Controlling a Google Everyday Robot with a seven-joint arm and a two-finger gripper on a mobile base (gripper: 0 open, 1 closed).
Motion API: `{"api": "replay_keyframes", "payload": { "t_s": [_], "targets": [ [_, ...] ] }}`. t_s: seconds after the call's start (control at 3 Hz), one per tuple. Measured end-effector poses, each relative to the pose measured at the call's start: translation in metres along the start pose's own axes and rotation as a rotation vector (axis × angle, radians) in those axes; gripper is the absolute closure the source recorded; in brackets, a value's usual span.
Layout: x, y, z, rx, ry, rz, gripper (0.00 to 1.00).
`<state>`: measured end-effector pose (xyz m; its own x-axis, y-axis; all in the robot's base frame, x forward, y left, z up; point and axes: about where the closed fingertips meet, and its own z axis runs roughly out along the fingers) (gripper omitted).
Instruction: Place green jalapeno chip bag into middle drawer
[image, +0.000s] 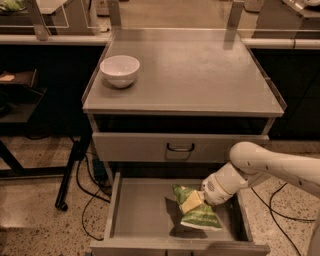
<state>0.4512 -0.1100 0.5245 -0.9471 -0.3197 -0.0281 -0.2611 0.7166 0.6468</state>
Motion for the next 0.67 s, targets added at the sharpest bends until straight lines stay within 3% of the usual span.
{"api": "replay_keyframes", "payload": {
  "t_s": [0.33, 0.67],
  "targets": [
    [-0.0038, -0.0089, 0.0148, -0.043, -0.005, -0.005, 1.0],
    [-0.0039, -0.009, 0.0149, -0.042, -0.006, -0.005, 1.0]
  ]
}}
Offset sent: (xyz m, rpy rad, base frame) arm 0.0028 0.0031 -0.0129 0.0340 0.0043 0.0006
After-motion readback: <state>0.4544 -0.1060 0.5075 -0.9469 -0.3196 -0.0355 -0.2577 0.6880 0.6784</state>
